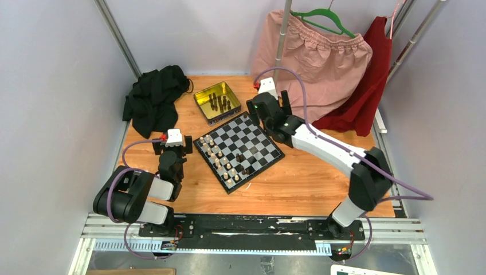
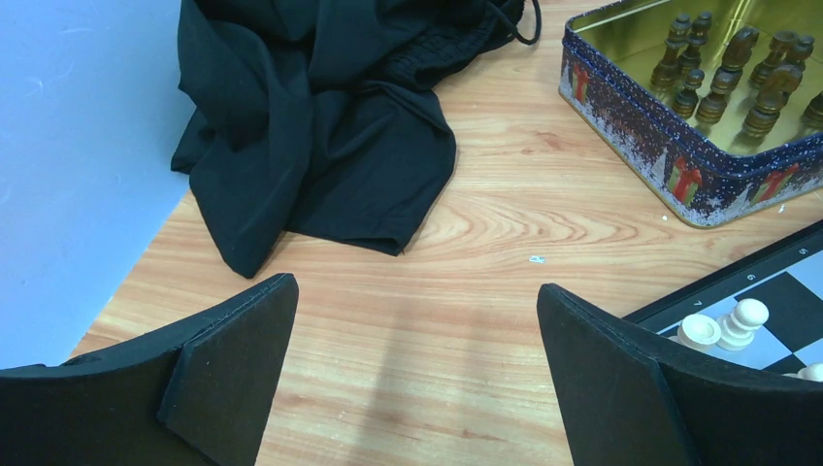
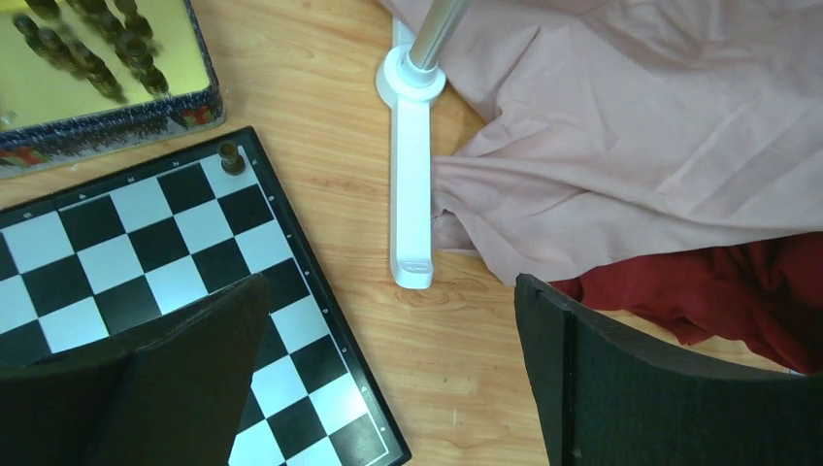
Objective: Set up the chess pieces on the board
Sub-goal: Pick up the storage box at the center of the board.
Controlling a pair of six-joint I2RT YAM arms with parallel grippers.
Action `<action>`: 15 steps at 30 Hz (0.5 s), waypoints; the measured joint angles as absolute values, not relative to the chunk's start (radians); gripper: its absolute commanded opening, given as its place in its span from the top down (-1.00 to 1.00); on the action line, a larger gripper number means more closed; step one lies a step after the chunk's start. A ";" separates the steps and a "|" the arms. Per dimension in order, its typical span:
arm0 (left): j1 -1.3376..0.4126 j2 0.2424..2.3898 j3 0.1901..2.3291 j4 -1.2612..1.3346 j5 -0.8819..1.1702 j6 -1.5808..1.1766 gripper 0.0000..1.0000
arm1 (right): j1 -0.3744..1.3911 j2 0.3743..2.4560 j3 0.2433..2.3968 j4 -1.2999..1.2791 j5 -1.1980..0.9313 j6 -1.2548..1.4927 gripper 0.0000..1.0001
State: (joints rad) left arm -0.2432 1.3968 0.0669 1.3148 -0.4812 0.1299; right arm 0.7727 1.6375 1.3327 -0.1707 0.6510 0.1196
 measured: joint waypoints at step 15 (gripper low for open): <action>-0.243 1.397 0.067 1.313 -0.482 0.128 -1.00 | 0.770 1.550 1.275 0.033 0.392 0.046 -0.71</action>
State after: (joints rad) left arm -0.2432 1.3968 0.0669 1.3132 -0.4816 0.1284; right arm 0.7700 1.5497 1.2755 0.0334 0.3916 0.0456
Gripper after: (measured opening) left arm 0.997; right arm 0.861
